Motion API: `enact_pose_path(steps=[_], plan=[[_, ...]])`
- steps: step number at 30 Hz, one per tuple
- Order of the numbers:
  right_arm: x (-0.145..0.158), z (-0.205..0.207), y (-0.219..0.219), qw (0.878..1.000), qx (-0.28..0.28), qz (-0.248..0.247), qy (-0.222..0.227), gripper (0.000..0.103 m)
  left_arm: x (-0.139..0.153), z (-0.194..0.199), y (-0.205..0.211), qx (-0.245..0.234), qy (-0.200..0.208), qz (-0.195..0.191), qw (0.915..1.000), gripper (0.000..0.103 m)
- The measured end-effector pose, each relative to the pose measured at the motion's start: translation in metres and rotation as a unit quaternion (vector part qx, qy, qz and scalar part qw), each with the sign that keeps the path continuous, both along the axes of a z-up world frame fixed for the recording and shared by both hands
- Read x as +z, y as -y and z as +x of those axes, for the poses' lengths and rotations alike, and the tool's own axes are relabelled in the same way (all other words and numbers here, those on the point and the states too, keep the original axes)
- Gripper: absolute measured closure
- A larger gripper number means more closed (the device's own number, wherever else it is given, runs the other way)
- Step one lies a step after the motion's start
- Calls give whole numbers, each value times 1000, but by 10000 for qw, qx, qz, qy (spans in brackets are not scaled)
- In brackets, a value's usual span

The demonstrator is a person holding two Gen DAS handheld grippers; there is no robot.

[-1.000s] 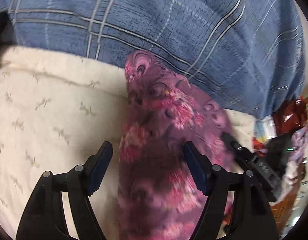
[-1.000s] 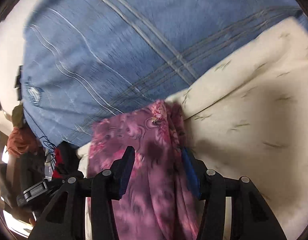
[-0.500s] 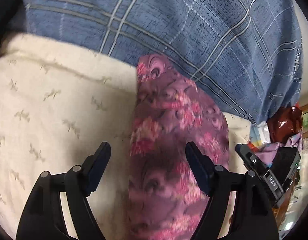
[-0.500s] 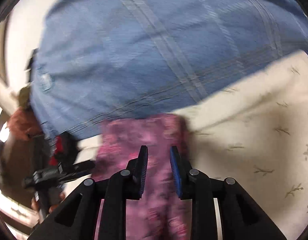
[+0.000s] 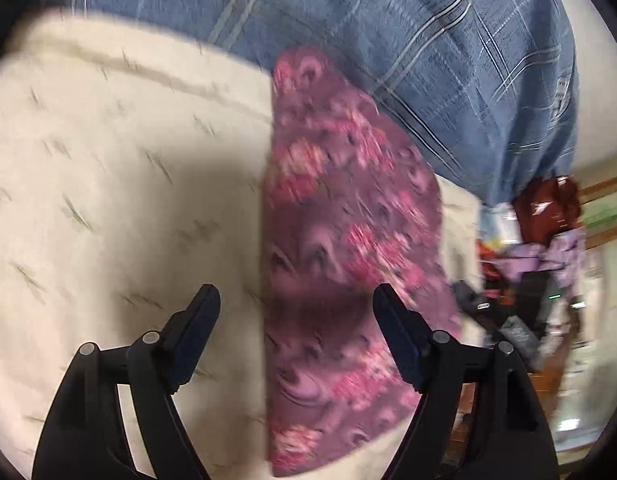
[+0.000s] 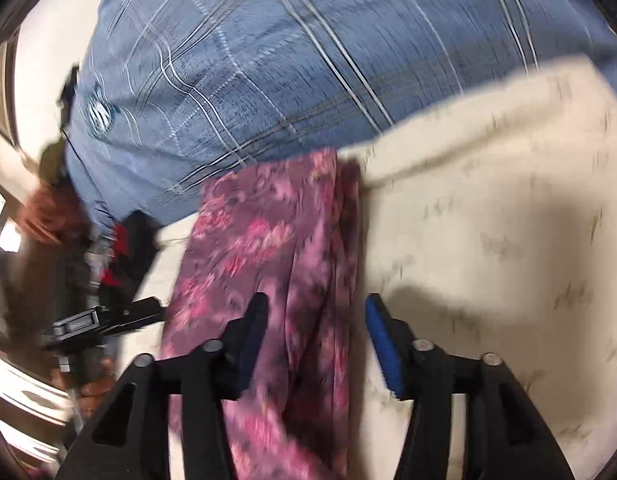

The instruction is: Fold small clothes

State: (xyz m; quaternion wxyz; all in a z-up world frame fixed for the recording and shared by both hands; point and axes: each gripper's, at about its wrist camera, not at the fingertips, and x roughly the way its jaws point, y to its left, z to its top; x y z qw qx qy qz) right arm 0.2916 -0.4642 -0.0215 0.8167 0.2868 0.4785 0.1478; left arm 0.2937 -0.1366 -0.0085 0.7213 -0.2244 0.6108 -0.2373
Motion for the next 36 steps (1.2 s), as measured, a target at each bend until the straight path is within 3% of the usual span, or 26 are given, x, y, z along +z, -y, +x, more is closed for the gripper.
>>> enact_pose_path(steps=[2, 3, 6, 8, 9, 10, 12, 15, 18, 28, 33, 36], plan=[[-15, -3, -2, 9990, 93, 402, -142, 41, -13, -3, 10, -56, -253, -232, 9994, 23], [-22, -3, -7, 9977, 108, 654, -121, 40, -12, -5, 12, -69, -155, -223, 9996, 16], [-22, -1, -21, 9908, 353, 1293, 165, 37, -3, -9, 33, -276, -96, -415, 9987, 14], [-24, 4, -33, 9896, 454, 1347, 211, 37, -3, -8, 50, -270, -71, -251, 9993, 14], [-25, 8, -41, 9922, 484, 1134, 209, 39, -4, -8, 51, -292, -12, -198, 9994, 15], [-24, 8, -44, 9942, 482, 924, 249, 47, -3, -9, 52, -249, 61, -140, 9996, 18], [-22, 11, -53, 9980, 315, 456, 308, 70, 0, -12, 49, -180, 204, 41, 9996, 58], [-15, 7, -63, 9989, 84, 19, 467, 77, 1, -15, 28, -22, 171, -145, 9997, 74], [-2, 0, -71, 9981, 47, -232, 567, 80, 12, -23, 24, 46, 311, -80, 9995, 76], [47, -59, -98, 9944, 258, 286, 980, 81, 69, -96, -32, -44, 801, -143, 9967, 76], [46, -109, -119, 9922, 442, 702, 933, 81, 66, -150, -59, -4, 806, -91, 9967, 76], [34, -134, -136, 9918, 549, 785, 842, 81, 48, -176, -74, 28, 639, -110, 9979, 75]])
